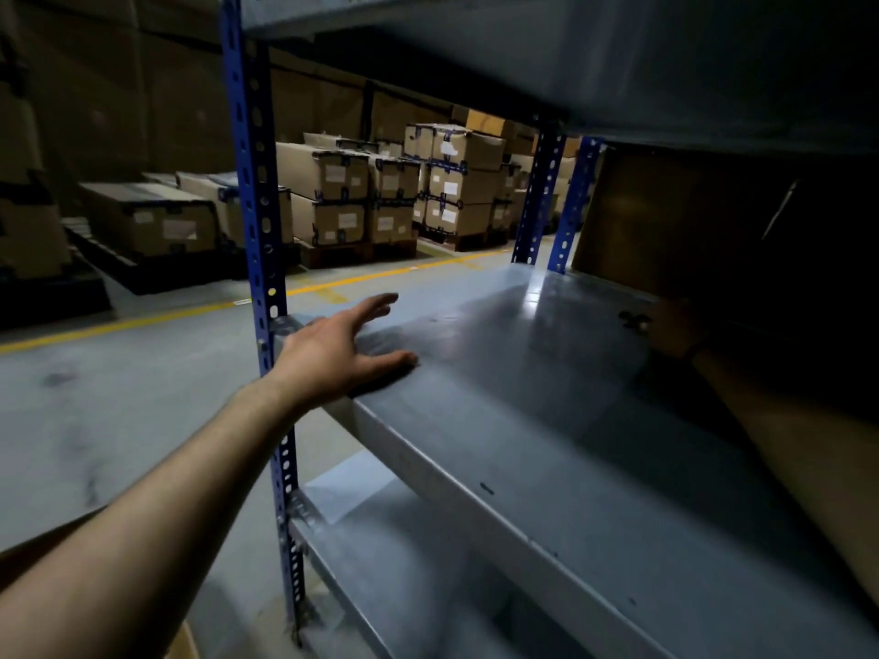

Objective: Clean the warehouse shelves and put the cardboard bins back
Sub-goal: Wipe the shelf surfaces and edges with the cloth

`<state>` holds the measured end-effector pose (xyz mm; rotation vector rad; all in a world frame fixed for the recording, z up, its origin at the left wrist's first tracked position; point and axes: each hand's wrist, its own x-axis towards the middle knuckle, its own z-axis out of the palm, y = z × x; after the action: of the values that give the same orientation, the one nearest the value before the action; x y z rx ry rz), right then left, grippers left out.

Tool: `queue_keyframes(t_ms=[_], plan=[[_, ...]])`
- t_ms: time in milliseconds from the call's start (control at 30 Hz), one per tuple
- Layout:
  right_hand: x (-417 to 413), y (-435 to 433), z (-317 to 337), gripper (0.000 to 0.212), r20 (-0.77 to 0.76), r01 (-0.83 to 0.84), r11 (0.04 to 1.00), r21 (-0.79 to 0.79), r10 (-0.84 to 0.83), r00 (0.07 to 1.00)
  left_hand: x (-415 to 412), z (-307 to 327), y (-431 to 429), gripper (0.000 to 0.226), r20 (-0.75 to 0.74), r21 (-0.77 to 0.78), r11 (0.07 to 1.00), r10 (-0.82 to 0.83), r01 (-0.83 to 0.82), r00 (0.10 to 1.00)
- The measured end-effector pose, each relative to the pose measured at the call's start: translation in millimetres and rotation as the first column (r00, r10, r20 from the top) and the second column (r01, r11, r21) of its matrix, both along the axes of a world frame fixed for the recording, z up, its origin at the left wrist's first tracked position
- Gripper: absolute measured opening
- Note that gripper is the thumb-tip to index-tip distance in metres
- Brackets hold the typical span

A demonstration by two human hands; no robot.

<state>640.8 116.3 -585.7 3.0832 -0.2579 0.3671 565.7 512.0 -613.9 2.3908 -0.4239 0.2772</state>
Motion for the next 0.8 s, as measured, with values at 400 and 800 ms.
queue_keyframes(t_ms=[400, 800], plan=[[-41.9, 252.8, 12.4, 0.032, 0.043, -0.730, 0.678, 0.089, 0.730, 0.683, -15.7, 5.6, -1.8, 0.127, -0.005, -0.116, 0.988, 0.099, -0.099, 0.995], [12.7, 47.3, -7.7, 0.040, 0.130, -0.119, 0.993, -0.009, 0.119, 0.984, -11.5, -2.7, 5.1, 0.113, 0.023, -0.156, 0.987, 0.041, -0.037, 0.999]])
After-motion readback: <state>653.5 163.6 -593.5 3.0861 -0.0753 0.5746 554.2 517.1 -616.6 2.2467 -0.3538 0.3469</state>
